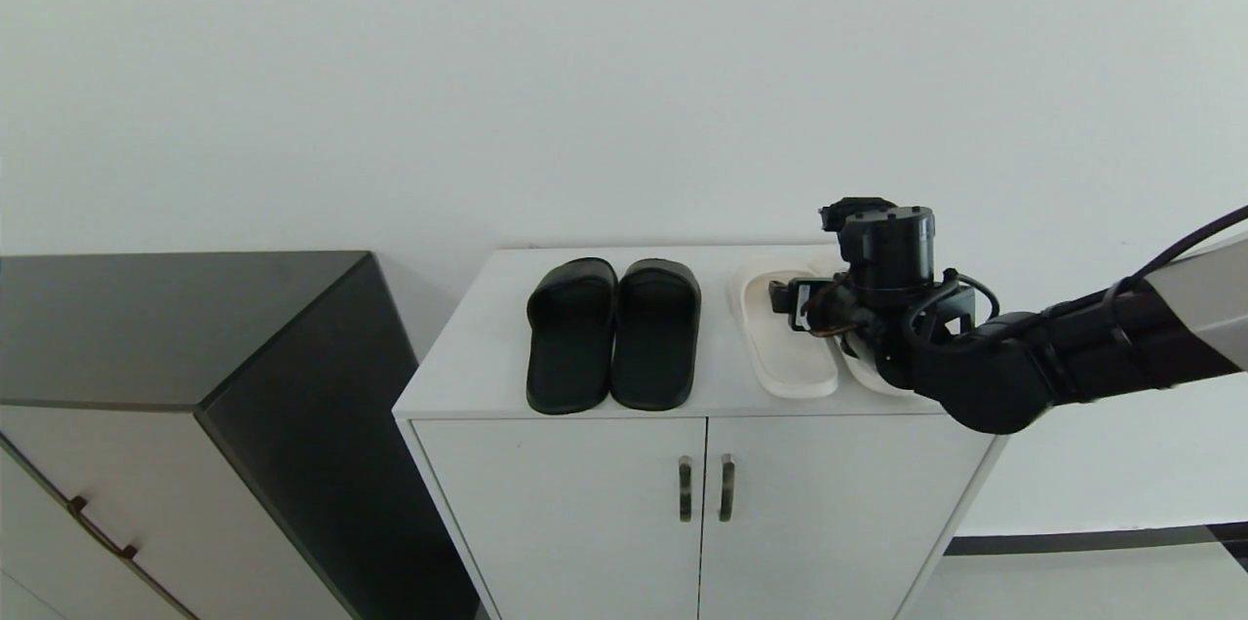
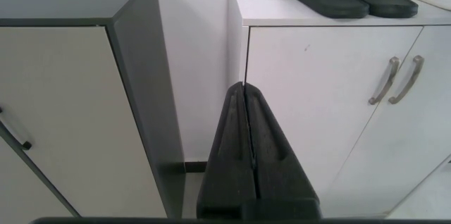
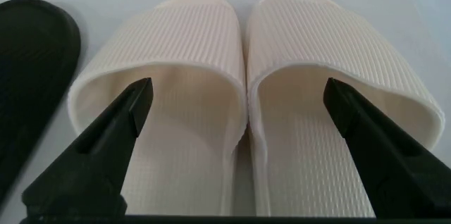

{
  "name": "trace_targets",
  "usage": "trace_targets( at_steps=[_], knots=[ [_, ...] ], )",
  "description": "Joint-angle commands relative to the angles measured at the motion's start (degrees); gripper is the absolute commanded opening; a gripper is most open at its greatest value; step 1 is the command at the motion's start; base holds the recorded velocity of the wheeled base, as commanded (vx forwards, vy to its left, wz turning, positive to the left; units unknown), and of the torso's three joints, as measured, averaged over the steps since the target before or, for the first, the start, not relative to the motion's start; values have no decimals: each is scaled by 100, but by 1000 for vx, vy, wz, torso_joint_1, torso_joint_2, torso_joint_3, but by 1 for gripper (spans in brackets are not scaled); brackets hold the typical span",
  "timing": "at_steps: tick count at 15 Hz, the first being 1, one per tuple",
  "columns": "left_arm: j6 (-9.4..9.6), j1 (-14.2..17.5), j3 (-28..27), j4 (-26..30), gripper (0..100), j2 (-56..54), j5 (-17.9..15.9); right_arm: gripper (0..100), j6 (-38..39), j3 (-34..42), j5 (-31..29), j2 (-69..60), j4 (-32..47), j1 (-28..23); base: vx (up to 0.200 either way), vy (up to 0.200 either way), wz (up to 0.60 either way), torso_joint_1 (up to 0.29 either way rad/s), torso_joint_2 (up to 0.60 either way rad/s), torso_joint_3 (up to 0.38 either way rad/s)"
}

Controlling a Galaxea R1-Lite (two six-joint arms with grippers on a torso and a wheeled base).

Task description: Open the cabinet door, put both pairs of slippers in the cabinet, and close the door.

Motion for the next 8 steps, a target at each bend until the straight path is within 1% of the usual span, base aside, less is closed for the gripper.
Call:
trace_targets(
  at_steps=[1,5,6,8],
  knots=[
    [-8,1,0,-1,0,-1,1,100,-50,-179,54,151,4,-59,0,0,0,0,0,0],
    [-8,1,0,-1,0,-1,1,100,-111,-416,89,406,13,-120,0,0,0,0,0,0],
    [-8,1,0,-1,0,-1,1,0,-111,-478,89,485,13,-146,0,0,0,0,0,0],
    [-8,1,0,-1,0,-1,1,0,-120,-513,89,511,13,-190,0,0,0,0,0,0]
  ],
)
